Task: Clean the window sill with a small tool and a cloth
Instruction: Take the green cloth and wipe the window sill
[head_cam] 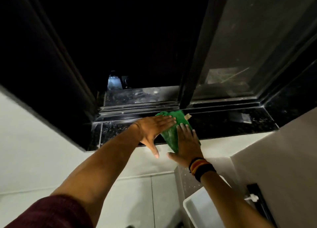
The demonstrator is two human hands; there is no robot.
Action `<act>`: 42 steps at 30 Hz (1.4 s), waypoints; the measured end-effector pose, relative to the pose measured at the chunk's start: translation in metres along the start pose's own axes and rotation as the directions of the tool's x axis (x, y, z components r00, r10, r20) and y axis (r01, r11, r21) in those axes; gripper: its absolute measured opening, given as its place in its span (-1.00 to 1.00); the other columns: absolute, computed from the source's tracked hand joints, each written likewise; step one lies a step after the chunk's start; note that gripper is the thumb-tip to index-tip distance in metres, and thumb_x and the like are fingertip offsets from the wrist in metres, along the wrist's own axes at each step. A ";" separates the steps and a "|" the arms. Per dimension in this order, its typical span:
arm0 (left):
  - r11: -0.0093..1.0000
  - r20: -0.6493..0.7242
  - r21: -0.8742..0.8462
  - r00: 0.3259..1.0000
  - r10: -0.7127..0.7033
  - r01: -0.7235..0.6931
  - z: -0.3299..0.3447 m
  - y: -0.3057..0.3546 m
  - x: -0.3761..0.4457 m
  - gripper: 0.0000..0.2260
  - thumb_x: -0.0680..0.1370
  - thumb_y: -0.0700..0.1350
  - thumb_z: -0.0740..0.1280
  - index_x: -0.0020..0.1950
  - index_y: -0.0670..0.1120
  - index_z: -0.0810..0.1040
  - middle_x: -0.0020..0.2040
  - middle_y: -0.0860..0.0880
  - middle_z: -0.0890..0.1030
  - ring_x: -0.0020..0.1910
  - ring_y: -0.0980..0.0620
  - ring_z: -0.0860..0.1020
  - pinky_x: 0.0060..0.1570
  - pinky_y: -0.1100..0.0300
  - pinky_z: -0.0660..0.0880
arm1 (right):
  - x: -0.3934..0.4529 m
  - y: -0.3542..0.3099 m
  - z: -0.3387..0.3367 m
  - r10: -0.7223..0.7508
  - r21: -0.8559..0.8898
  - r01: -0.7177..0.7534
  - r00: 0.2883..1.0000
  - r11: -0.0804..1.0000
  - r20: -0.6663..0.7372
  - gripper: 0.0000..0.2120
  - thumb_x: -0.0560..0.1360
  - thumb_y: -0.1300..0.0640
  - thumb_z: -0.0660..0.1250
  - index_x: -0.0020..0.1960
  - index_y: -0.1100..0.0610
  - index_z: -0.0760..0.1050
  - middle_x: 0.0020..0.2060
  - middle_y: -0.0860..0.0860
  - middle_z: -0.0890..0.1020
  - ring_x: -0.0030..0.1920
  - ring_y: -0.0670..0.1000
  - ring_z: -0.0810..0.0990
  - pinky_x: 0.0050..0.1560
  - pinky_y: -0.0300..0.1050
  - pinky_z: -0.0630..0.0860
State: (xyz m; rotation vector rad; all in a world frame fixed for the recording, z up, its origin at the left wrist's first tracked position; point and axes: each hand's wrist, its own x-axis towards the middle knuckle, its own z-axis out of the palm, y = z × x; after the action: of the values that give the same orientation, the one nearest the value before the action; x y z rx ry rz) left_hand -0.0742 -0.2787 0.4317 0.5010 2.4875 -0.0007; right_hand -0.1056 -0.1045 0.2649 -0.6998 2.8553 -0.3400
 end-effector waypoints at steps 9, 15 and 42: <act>0.916 -0.333 -0.113 0.854 -0.401 0.386 0.166 -0.115 -0.040 0.22 0.25 0.39 0.49 0.64 -0.16 -0.06 0.63 -0.19 0.11 0.60 -0.17 0.08 0.58 0.00 0.09 | 0.064 -0.143 0.018 -0.455 -0.052 0.466 0.879 0.883 0.144 0.04 0.26 -0.04 0.55 0.56 0.09 0.04 0.59 0.07 0.10 0.59 0.09 0.01 0.59 0.07 -0.11; 0.786 -0.350 0.008 0.739 -0.576 0.618 0.184 -0.118 -0.041 0.15 0.24 0.31 0.54 0.55 -0.34 0.13 0.41 -0.30 0.36 0.36 -0.28 0.36 0.40 -0.08 0.38 | 0.074 -0.188 0.033 -0.525 -0.107 0.553 0.825 0.826 0.209 0.05 0.30 0.13 0.52 0.59 0.08 -0.05 0.61 0.02 0.00 0.61 0.05 -0.09 0.59 0.04 -0.14; 0.029 0.133 -0.986 0.884 -0.448 0.164 0.280 0.120 0.148 -0.63 0.24 0.18 0.52 -0.13 -0.07 0.73 -0.15 -0.24 0.73 -0.13 -0.21 0.73 -0.07 -0.25 0.65 | -0.192 0.140 0.079 0.647 0.809 -0.588 0.611 -0.017 0.457 -0.86 0.40 0.38 0.40 -0.06 0.24 0.57 -0.14 0.18 0.65 -0.08 0.19 0.61 -0.13 -0.07 0.53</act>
State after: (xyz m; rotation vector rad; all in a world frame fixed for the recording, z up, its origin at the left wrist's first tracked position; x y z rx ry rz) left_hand 0.0131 -0.1471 0.1321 -0.7276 2.0207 1.5803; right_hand 0.0194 0.0929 0.1760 0.8630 1.9772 -1.6172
